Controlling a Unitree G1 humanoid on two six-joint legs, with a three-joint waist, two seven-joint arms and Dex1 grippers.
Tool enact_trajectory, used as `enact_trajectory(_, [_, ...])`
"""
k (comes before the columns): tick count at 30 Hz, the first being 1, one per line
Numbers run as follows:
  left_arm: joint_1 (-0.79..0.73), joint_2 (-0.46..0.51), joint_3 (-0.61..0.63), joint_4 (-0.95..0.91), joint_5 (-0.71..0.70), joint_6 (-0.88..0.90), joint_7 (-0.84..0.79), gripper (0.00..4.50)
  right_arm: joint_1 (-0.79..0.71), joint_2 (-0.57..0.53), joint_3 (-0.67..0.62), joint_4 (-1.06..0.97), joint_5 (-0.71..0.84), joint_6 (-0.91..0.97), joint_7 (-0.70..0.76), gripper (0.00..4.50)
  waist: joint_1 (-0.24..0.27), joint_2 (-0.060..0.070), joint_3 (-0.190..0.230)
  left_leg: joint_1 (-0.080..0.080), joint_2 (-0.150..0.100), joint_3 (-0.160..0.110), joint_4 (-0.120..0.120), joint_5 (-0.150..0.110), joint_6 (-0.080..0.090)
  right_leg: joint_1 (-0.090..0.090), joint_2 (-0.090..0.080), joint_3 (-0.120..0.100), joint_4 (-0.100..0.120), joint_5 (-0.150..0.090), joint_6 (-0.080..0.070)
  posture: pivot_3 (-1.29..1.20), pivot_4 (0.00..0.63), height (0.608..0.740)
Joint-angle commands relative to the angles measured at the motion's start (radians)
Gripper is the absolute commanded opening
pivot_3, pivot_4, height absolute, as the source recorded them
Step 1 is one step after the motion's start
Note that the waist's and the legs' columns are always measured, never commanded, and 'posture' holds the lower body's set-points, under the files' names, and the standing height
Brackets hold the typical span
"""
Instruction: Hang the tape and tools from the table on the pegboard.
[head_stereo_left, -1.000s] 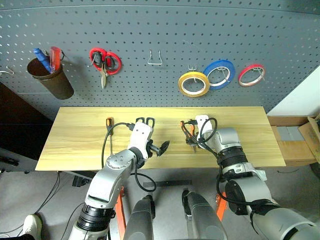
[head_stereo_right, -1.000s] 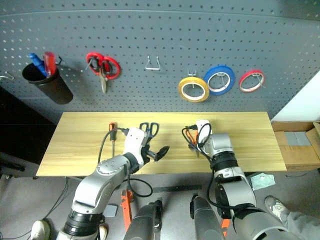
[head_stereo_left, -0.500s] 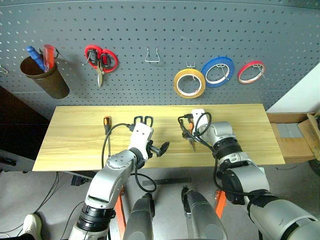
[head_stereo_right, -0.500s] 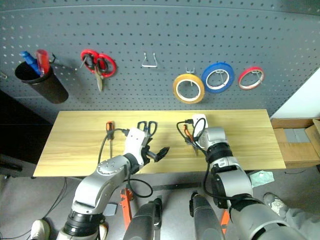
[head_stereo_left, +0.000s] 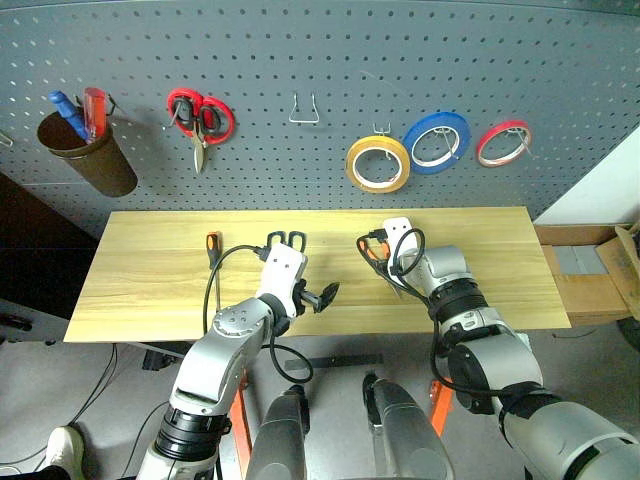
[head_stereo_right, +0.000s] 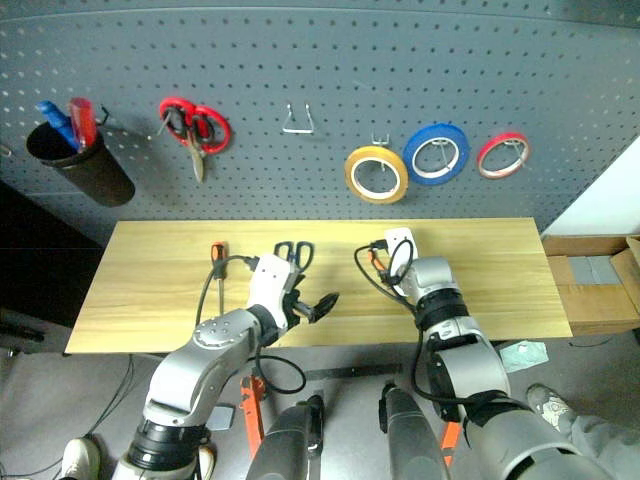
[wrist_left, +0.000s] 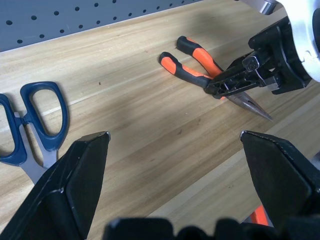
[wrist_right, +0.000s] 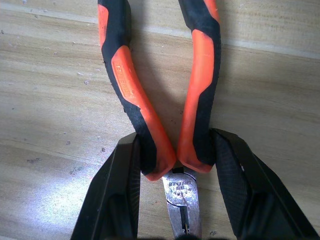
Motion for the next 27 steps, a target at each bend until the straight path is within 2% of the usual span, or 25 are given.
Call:
enact_trajectory(1, [-0.007, -0.001, 0.001, -0.051, -0.008, -0.009, -0.006, 4.5, 0.039, 0.0, 0.003, -0.073, 0.021, 0.041, 0.028, 1.74, 0.0, 0.0, 0.0, -0.001, 0.0, 0.0, 0.0, 0.0, 0.0, -0.001, 0.0, 0.0, 0.0, 0.0, 0.0, 0.0, 0.359, 0.74])
enact_trajectory(5, [0.012, 0.009, 0.014, -0.107, -0.023, -0.001, -0.011, 4.5, 0.154, -0.049, 0.023, -0.365, 0.076, 0.15, 0.125, 1.74, 0.003, 0.0, 0.0, -0.004, 0.0, -0.001, 0.0, 0.0, 0.0, -0.002, 0.0, -0.002, -0.001, -0.001, 0.001, 0.0, 0.329, 0.74])
enact_trajectory(9, [0.048, 0.006, 0.107, -0.223, -0.031, 0.027, 0.047, 4.5, 0.333, -0.162, 0.075, -0.774, 0.156, 0.201, 0.258, 1.74, 0.007, 0.0, -0.001, -0.007, -0.002, -0.001, 0.0, -0.001, -0.002, -0.005, -0.003, -0.001, 0.0, -0.002, 0.004, -0.02, 0.271, 0.74])
enact_trajectory(13, [0.119, -0.008, 0.14, -0.343, 0.002, 0.023, 0.125, 4.5, 0.537, -0.276, 0.136, -1.116, 0.241, 0.152, 0.387, 1.74, 0.009, -0.003, -0.006, -0.007, -0.003, -0.002, 0.0, -0.002, -0.004, -0.005, -0.004, -0.001, 0.0, -0.004, 0.007, -0.01, 0.229, 0.74])
enact_trajectory(15, [0.142, -0.032, 0.158, -0.394, -0.008, 0.015, 0.149, 4.5, 0.589, -0.261, 0.111, -1.212, 0.282, 0.121, 0.394, 1.74, 0.006, -0.005, -0.011, -0.006, -0.002, -0.001, 0.001, -0.003, -0.005, -0.005, -0.004, -0.001, 0.0, -0.004, 0.007, 0.0, 0.201, 0.74])
enact_trajectory(20, [0.161, -0.094, 0.195, -0.447, -0.022, -0.046, 0.189, 4.5, 0.556, -0.129, 0.077, -1.21, 0.285, -0.133, 0.35, 1.74, 0.002, -0.009, -0.033, -0.006, 0.0, -0.001, 0.003, -0.001, -0.007, -0.005, -0.003, -0.001, 0.001, -0.001, 0.007, 0.01, 0.173, 0.74])
enact_trajectory(27, [0.0, -0.087, 0.216, -0.328, 0.004, -0.109, 0.213, 4.5, 0.226, 0.02, 0.132, -0.875, 0.141, -0.618, 0.272, 1.74, 0.004, -0.014, -0.054, -0.004, -0.001, 0.0, 0.005, 0.003, -0.01, -0.001, 0.0, -0.002, -0.002, 0.004, 0.003, 0.03, 0.169, 0.74])
